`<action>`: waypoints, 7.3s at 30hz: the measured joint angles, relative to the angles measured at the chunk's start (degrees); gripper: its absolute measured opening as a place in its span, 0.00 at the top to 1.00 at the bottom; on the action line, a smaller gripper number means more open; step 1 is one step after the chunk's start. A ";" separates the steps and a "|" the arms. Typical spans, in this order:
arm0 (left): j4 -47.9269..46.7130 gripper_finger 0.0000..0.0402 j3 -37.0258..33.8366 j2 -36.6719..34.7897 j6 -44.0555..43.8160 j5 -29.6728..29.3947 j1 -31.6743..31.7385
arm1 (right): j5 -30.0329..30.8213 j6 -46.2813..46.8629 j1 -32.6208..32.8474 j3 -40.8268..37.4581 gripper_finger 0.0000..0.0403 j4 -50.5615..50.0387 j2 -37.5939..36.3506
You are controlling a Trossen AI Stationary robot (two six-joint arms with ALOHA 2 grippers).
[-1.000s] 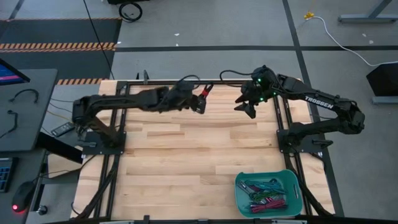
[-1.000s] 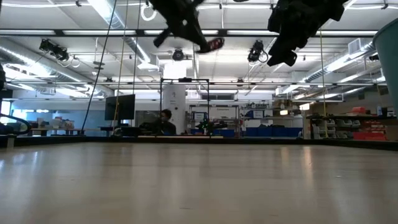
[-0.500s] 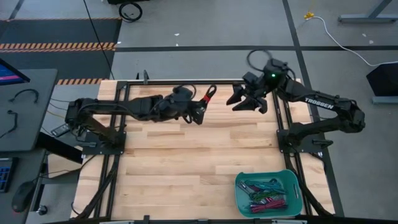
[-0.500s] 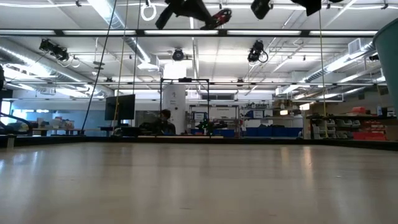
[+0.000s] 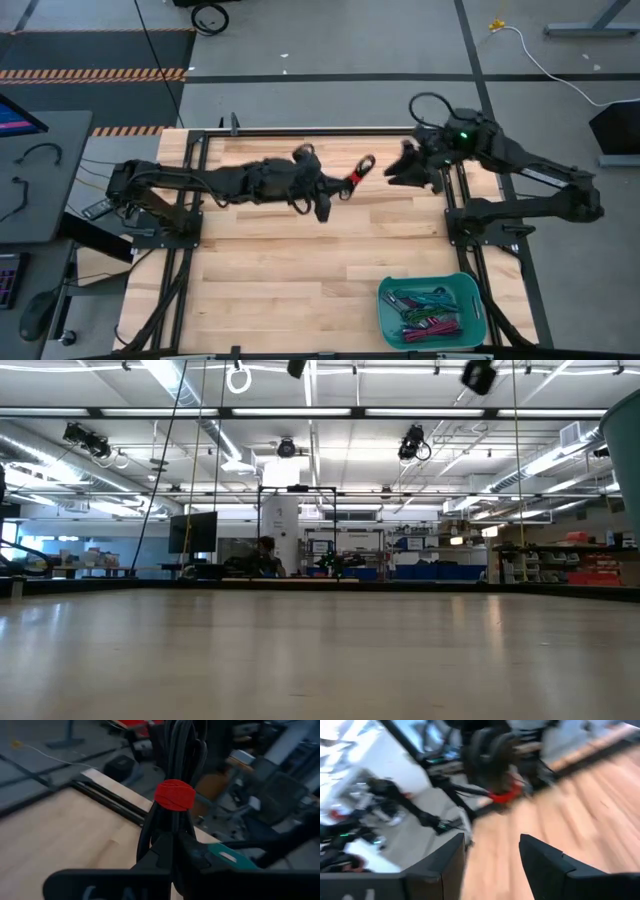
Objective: Pick and place USB-C Cables
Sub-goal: Put the black charger cable into the green bin, then return to Home Position
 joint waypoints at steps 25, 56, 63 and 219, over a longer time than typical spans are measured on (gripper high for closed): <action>-7.05 0.73 50.77 52.88 -7.78 29.38 -12.06 | 34.16 11.16 15.88 0.00 0.61 -33.65 -17.66; -21.00 0.98 54.62 25.02 8.77 15.52 -6.61 | 29.48 6.15 16.84 -3.78 0.98 -26.79 -43.23; -30.52 0.99 54.59 20.30 13.12 17.35 -1.13 | 29.31 5.70 16.82 -7.15 0.99 -25.63 -43.69; 6.33 0.94 -79.73 -86.97 35.03 15.51 6.98 | 32.10 1.67 16.80 -19.26 0.97 -16.71 -43.65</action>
